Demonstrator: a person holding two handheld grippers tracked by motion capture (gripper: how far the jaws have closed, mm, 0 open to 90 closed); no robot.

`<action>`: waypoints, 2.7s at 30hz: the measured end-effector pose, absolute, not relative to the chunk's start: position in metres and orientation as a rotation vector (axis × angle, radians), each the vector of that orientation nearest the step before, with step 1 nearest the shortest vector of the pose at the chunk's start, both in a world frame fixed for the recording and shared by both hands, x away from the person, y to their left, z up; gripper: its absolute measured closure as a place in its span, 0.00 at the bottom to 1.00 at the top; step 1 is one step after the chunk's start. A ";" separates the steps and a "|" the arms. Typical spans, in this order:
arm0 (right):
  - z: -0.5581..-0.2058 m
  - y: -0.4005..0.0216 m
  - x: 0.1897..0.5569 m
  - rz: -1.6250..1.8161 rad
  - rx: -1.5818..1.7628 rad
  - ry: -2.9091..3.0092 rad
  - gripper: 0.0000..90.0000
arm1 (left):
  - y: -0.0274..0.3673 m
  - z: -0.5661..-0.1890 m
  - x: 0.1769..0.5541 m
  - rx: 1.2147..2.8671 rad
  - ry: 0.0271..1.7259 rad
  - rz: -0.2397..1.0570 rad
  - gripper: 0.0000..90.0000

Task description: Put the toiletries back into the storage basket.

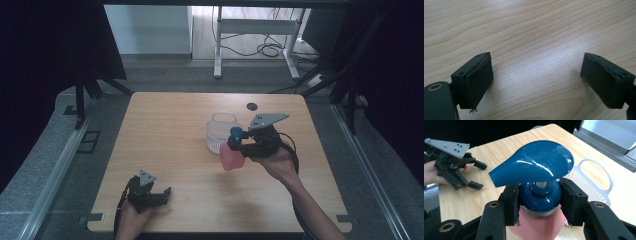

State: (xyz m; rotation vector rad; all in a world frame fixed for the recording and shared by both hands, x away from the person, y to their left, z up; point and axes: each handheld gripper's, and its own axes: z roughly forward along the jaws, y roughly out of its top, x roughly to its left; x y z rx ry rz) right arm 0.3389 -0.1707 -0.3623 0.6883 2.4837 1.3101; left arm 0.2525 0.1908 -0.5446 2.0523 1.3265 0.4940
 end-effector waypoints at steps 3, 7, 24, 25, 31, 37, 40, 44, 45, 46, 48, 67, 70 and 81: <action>-0.359 -0.169 0.343 1.312 0.690 2.480 0.59 | 0.191 -0.545 0.253 2.053 1.326 0.494 0.12; -0.355 -0.165 0.350 1.306 0.694 2.476 0.59 | 0.191 -0.545 0.253 2.053 1.326 0.494 0.12; -0.341 -0.155 0.375 1.285 0.727 2.440 0.59 | 0.191 -0.544 0.253 2.059 1.322 0.492 0.12; -0.340 -0.153 0.378 1.275 0.732 2.436 0.59 | 0.191 -0.544 0.253 2.060 1.320 0.493 0.12; -0.337 -0.151 0.386 1.269 0.747 2.418 0.59 | 0.191 -0.544 0.253 2.060 1.320 0.493 0.12; -0.334 -0.149 0.396 1.256 0.766 2.396 0.59 | 0.191 -0.544 0.253 2.061 1.318 0.493 0.12; -0.334 -0.148 0.399 1.252 0.769 2.391 0.59 | 0.191 -0.544 0.253 2.061 1.318 0.493 0.12; -0.335 -0.147 0.405 1.245 0.779 2.381 0.59 | 0.191 -0.544 0.253 2.061 1.317 0.492 0.12; -0.335 -0.147 0.406 1.241 0.781 2.379 0.59 | 0.191 -0.544 0.253 2.063 1.315 0.493 0.12; -0.336 -0.145 0.409 1.231 0.782 2.375 0.59 | 0.191 -0.544 0.253 2.063 1.315 0.493 0.12; -0.338 -0.145 0.412 1.227 0.789 2.373 0.59 | 0.191 -0.544 0.253 2.063 1.315 0.493 0.12; -0.359 -0.140 0.431 1.182 0.828 2.355 0.59 | 0.191 -0.544 0.253 2.065 1.313 0.491 0.12; -0.364 -0.139 0.433 1.176 0.829 2.354 0.59 | 0.190 -0.544 0.253 2.062 1.315 0.490 0.12; -0.380 -0.137 0.437 1.165 0.835 2.366 0.59 | 0.190 -0.544 0.253 2.067 1.314 0.488 0.12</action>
